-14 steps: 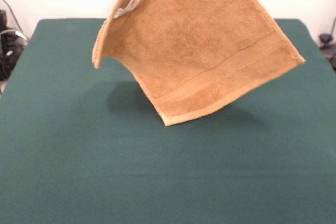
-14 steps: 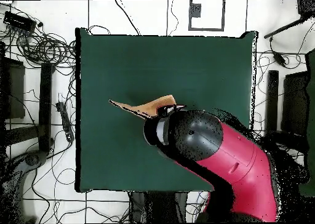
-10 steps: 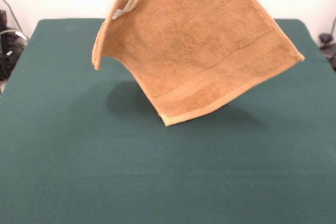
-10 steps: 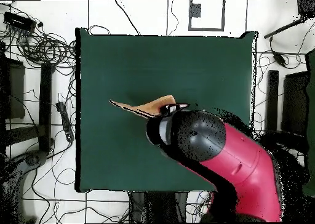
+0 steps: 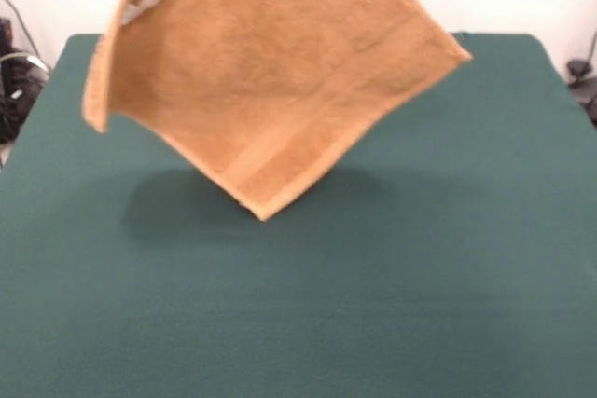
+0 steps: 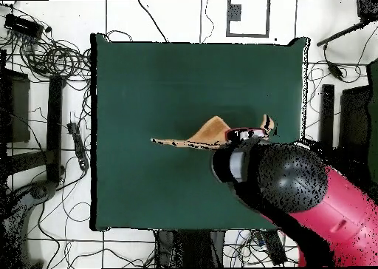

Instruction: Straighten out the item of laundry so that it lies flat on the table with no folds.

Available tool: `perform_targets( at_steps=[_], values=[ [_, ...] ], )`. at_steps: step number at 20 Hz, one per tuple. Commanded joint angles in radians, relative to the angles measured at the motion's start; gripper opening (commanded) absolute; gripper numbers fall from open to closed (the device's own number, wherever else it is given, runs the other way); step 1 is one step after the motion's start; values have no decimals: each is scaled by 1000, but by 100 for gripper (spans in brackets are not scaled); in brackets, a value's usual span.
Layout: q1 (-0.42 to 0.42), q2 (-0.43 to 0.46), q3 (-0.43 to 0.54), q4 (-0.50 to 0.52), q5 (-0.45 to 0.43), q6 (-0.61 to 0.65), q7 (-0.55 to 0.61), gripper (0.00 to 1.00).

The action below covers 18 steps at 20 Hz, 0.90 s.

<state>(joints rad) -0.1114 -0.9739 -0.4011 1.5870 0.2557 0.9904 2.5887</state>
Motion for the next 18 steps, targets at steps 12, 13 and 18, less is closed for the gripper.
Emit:
perform_targets(
  at_steps=[12,13,18],
  values=[
    [-151,-21,272,-112,-92,188,-276,0],
    [-163,-12,285,-148,-102,215,-274,0],
    [-217,51,348,-344,-153,358,-265,0]
  ],
)
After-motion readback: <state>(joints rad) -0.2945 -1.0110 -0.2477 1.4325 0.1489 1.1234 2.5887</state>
